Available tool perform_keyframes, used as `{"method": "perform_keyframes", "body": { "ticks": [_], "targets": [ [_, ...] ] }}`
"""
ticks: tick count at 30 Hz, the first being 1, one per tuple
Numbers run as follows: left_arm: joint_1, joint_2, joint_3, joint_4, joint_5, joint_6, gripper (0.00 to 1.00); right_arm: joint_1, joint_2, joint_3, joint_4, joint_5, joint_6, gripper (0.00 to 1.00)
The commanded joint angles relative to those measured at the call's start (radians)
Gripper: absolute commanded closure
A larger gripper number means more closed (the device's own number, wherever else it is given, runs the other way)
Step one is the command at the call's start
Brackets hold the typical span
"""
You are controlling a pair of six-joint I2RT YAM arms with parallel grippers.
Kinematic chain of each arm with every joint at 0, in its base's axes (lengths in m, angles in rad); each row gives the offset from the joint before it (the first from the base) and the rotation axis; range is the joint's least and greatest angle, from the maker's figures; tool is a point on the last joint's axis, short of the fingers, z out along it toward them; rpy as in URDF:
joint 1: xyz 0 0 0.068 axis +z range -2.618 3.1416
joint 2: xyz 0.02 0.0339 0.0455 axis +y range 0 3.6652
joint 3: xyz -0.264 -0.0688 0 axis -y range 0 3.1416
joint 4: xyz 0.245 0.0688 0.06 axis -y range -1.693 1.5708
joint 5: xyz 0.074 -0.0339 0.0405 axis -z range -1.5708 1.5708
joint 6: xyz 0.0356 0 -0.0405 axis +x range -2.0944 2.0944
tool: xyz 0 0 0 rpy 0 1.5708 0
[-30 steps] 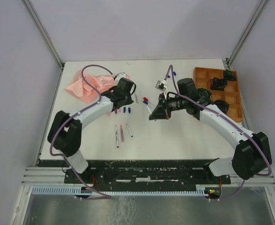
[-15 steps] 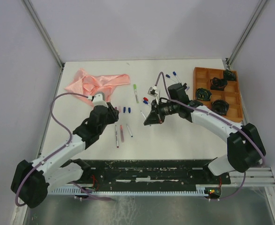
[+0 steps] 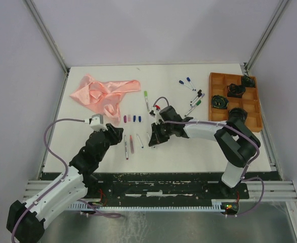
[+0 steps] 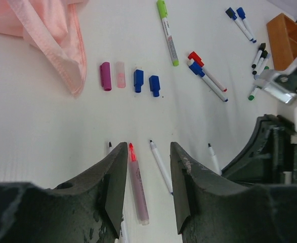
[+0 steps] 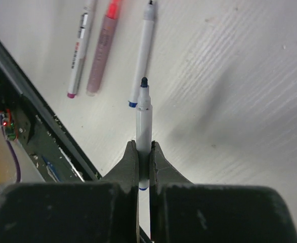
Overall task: Open the pen caps
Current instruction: Place the pen at the center of the board.
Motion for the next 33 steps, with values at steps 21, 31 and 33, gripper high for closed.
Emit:
{"method": "perform_keyframes", "body": {
  "ticks": [21, 31, 33],
  "targets": [
    [0.002, -0.215, -0.081, 0.010, 0.016, -0.073, 0.53, 0.074, 0.106, 0.085, -0.019, 0.231, 0.191, 0.65],
    [0.002, -0.214, -0.079, 0.008, 0.048, -0.099, 0.52, 0.049, 0.056, 0.106, -0.024, 0.175, 0.143, 0.64],
    [0.002, -0.209, -0.080, 0.010, 0.055, -0.101, 0.52, 0.038, 0.036, 0.108, -0.022, 0.151, 0.133, 0.64]
  ]
}}
